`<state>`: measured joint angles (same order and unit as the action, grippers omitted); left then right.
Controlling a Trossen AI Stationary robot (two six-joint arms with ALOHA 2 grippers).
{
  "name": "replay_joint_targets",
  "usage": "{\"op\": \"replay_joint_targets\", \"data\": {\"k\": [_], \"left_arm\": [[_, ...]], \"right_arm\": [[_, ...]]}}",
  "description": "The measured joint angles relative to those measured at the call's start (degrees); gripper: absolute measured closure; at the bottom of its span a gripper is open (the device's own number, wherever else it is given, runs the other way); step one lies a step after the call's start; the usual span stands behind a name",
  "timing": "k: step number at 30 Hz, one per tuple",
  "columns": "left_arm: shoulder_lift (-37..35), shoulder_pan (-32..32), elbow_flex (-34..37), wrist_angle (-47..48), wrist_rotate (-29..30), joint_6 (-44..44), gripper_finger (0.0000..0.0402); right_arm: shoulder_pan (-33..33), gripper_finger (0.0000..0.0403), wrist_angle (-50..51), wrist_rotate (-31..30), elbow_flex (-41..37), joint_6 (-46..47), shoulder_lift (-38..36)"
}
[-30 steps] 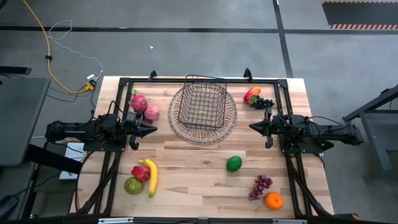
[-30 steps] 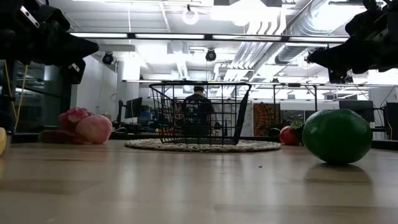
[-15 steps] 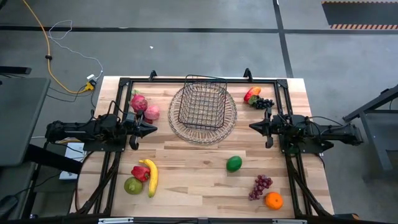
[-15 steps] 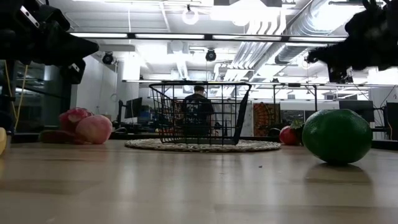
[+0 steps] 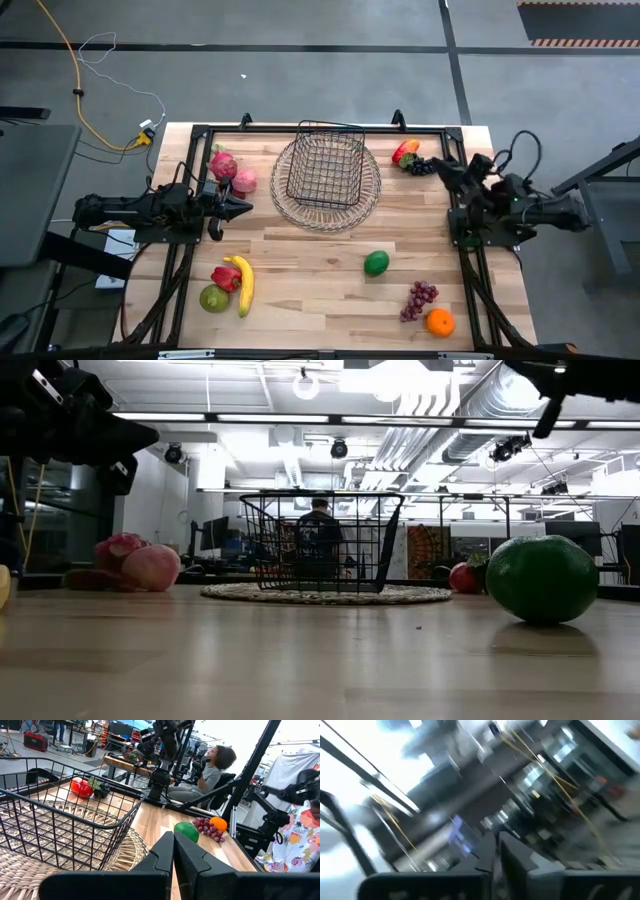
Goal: Build produce basket
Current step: Put the green lime into the black wire basket
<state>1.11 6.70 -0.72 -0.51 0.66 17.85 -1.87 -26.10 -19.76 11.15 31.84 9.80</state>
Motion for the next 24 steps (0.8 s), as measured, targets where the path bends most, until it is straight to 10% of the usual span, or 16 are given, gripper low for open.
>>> {"op": "replay_joint_targets", "data": {"k": [14,24], "left_arm": [[-0.01,0.00,0.00,0.01,-0.01,0.00,0.0401],[0.01,0.00,0.00,0.00,-0.01,0.00,0.0401]], "right_arm": [[0.02,0.0109,49.78,20.27,31.23,14.35,30.60],[2.79,0.0075,67.53,34.46,36.19,38.22,41.87]]}}
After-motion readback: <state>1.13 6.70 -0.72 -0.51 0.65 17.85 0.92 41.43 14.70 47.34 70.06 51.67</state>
